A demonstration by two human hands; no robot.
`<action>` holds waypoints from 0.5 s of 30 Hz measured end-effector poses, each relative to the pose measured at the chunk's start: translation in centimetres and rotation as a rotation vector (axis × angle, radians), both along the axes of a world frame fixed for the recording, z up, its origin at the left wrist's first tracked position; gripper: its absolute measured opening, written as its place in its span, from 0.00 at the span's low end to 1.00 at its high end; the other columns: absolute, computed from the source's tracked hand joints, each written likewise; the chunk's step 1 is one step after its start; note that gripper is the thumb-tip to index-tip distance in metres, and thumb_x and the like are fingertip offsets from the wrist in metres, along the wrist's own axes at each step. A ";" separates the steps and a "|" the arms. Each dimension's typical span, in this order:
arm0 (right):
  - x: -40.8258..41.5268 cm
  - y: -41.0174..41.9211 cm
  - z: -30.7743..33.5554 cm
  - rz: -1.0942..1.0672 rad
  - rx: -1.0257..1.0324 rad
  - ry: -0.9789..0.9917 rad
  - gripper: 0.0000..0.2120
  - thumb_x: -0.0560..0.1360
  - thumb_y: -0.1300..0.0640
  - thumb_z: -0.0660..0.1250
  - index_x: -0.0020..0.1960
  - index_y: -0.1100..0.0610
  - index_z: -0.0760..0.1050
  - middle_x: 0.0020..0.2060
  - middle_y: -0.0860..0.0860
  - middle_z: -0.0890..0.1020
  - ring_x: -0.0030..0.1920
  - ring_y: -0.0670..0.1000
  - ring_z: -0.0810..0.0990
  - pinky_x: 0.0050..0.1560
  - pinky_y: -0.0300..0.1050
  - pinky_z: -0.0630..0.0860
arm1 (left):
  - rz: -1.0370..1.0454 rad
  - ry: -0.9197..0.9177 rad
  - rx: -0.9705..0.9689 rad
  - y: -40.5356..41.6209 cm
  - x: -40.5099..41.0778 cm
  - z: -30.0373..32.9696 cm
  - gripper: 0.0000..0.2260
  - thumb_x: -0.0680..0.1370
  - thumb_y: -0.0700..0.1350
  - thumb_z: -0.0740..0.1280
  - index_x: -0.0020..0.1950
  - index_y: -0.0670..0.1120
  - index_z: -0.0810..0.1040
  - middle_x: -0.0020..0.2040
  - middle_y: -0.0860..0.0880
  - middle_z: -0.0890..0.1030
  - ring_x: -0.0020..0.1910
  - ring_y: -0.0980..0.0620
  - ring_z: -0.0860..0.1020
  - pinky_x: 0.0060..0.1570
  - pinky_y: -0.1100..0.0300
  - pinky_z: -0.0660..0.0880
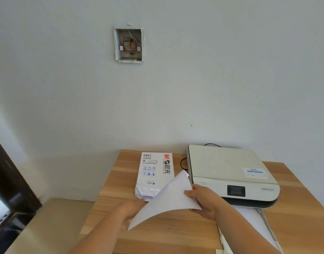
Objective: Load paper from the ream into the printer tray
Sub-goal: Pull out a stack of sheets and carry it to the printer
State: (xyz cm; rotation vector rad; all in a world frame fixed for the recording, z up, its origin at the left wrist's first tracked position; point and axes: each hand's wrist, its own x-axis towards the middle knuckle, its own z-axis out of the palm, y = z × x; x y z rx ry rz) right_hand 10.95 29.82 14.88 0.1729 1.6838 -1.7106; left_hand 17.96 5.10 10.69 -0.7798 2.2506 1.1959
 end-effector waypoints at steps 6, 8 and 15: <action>0.6 0.1 1.4 0.007 -0.064 0.112 0.11 0.78 0.64 0.65 0.60 0.60 0.74 0.53 0.59 0.84 0.54 0.61 0.82 0.55 0.57 0.79 | 0.372 0.034 0.696 -0.7 -0.2 0.8 0.18 0.79 0.52 0.64 0.56 0.38 0.79 0.39 0.41 0.84 0.32 0.45 0.82 0.30 0.58 0.76; 0.8 0.3 0.9 0.025 -0.020 0.140 0.11 0.78 0.64 0.64 0.60 0.60 0.74 0.53 0.58 0.84 0.54 0.60 0.82 0.54 0.56 0.79 | 0.445 0.143 0.730 -1.1 -0.8 1.2 0.13 0.78 0.44 0.66 0.58 0.36 0.77 0.45 0.39 0.84 0.38 0.43 0.83 0.36 0.53 0.78; 1.4 -0.8 -2.1 -0.022 0.312 0.257 0.11 0.74 0.56 0.67 0.55 0.57 0.74 0.52 0.55 0.82 0.52 0.55 0.81 0.58 0.59 0.77 | 0.417 0.549 0.391 -1.7 -1.2 2.1 0.11 0.75 0.34 0.67 0.49 0.49 0.70 0.49 0.45 0.81 0.43 0.45 0.81 0.42 0.51 0.77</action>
